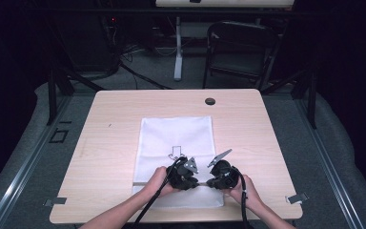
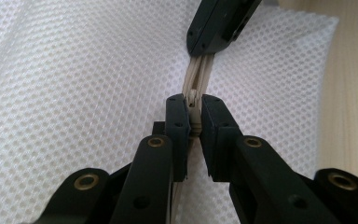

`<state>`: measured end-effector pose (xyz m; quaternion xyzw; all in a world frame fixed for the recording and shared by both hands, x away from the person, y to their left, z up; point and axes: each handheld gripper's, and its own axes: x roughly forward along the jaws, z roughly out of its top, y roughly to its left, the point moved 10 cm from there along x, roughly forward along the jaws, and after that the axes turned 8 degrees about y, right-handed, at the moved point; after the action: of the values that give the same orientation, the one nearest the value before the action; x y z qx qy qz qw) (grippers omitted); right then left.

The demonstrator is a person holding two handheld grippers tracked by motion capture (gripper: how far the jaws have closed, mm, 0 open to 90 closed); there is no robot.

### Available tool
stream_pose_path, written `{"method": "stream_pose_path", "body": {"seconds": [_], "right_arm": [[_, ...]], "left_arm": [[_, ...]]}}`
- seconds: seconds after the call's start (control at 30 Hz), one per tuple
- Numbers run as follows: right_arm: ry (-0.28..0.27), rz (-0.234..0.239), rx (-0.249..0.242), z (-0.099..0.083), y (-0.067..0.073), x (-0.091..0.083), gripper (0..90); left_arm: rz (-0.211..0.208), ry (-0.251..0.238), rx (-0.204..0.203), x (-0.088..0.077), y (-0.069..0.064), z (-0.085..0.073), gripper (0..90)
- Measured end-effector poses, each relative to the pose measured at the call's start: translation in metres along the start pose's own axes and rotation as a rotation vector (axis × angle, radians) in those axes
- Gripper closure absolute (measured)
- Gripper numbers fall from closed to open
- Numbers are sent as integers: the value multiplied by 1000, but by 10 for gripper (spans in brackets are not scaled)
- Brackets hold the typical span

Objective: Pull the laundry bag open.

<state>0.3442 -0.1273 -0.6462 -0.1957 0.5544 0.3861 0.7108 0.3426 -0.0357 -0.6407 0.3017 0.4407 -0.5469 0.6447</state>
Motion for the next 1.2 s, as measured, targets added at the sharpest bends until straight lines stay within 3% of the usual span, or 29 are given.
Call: {"method": "stream_pose_path", "body": {"seconds": [1.2], "right_arm": [[-3,0,1,-1,-1,0,900]], "left_arm": [[6,-3,-26,-17,5,-26,816]]}}
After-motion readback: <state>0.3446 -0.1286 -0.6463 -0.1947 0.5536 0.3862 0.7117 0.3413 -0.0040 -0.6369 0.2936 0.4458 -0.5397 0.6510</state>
